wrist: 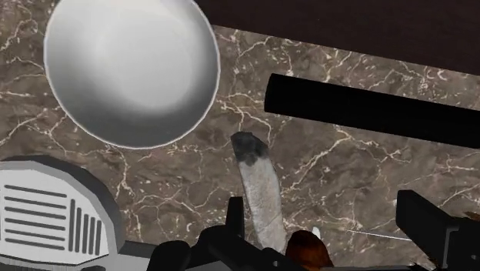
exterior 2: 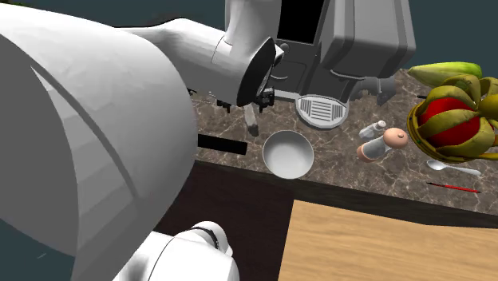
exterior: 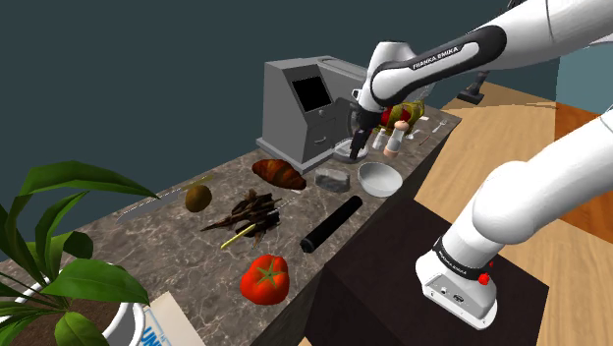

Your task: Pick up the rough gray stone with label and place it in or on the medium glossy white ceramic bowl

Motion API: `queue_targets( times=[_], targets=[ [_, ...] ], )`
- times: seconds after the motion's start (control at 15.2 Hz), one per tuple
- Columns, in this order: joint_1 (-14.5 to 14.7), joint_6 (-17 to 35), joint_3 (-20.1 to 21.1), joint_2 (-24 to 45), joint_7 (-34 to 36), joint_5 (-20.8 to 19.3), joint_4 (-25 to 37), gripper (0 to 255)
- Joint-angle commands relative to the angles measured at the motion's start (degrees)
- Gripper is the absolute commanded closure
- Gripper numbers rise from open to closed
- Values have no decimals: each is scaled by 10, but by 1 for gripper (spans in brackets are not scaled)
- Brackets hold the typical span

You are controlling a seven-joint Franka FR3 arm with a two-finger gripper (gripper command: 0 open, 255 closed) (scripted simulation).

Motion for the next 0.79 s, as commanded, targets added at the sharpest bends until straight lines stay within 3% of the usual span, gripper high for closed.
queue_targets(
  times=[0.0, 0.53, 0.73],
  targets=[
    [9, 53, -3, 47, -19, 7, -1, 0],
    [27, 209, -13, 245, -133, 70, 52, 0],
    [25, 229, -9, 267, -143, 82, 54, 0]
  ],
)
